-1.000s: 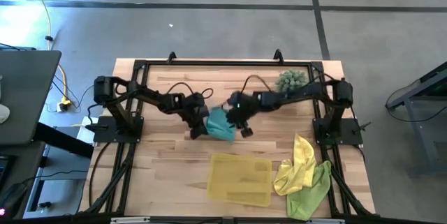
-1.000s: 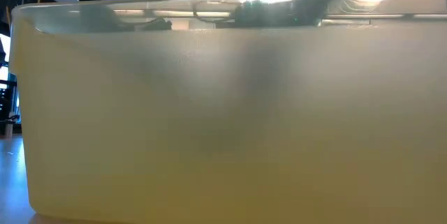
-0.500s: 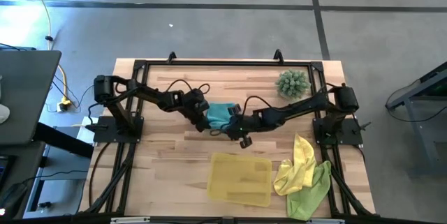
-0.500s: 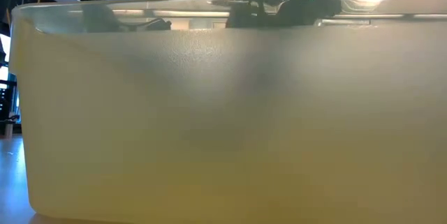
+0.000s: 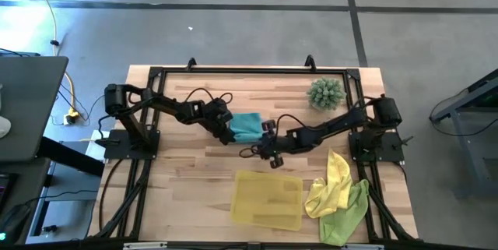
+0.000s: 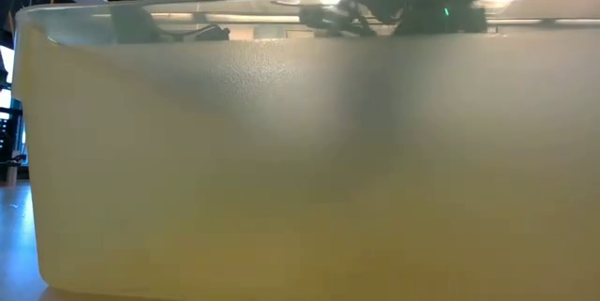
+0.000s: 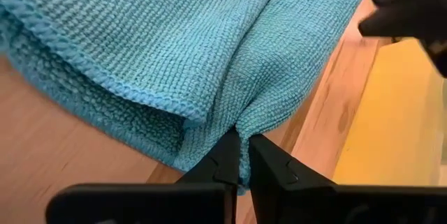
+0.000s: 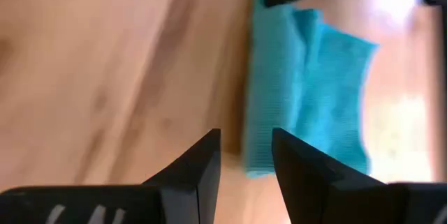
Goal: Roll microfiber towels into tight, uniform cylinder then place into a basket
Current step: Roll the blue towel
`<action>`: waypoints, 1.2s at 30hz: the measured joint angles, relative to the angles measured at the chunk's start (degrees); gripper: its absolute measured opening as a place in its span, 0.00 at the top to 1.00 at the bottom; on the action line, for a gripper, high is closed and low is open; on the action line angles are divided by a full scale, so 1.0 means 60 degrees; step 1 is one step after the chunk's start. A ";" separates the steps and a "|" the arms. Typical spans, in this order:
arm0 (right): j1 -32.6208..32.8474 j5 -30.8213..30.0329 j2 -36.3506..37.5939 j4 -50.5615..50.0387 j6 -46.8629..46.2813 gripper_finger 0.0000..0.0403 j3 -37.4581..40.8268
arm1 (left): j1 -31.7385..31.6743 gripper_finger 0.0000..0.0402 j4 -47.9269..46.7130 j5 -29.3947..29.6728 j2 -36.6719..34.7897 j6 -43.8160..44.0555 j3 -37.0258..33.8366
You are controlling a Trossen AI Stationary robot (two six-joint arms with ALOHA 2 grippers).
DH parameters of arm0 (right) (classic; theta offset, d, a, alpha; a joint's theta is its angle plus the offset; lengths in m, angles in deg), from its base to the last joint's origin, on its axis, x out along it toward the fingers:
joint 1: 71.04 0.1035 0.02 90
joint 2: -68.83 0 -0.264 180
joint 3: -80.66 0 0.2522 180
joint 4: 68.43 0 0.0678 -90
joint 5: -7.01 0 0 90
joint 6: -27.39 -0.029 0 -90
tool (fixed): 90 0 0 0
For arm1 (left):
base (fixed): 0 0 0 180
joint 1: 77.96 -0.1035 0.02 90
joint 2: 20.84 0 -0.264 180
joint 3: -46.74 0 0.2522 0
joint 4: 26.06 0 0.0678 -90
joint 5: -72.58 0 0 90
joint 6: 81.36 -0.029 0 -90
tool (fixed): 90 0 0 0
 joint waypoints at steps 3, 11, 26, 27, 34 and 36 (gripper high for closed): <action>-0.0109 -0.0198 -0.0001 0.1008 0.0211 0.70 0.0453 | 0.0000 0.97 -0.0003 -0.0007 0.0000 0.0011 0.0000; -0.0706 0.0255 -0.0001 0.2145 0.0627 0.70 0.1156 | 0.0000 0.97 0.0004 -0.0011 0.0000 0.0180 0.0000; -0.1957 0.1925 -0.0009 0.2663 0.0366 0.70 0.1530 | -0.0007 0.97 0.0253 -0.0007 0.0007 0.0900 0.0122; -0.2014 0.2074 -0.0009 0.2685 0.0366 0.70 0.1530 | -0.0007 0.97 0.0251 -0.0008 0.0007 0.0902 0.0155; -0.2219 0.2552 -0.0601 0.3357 0.0474 0.70 0.1534 | 0.0000 0.97 0.0226 -0.0046 0.0015 0.0886 0.0240; -0.2261 0.2537 -0.0773 0.3603 0.0543 0.70 0.1530 | 0.0000 0.97 0.0200 -0.0075 0.0015 0.0856 0.0248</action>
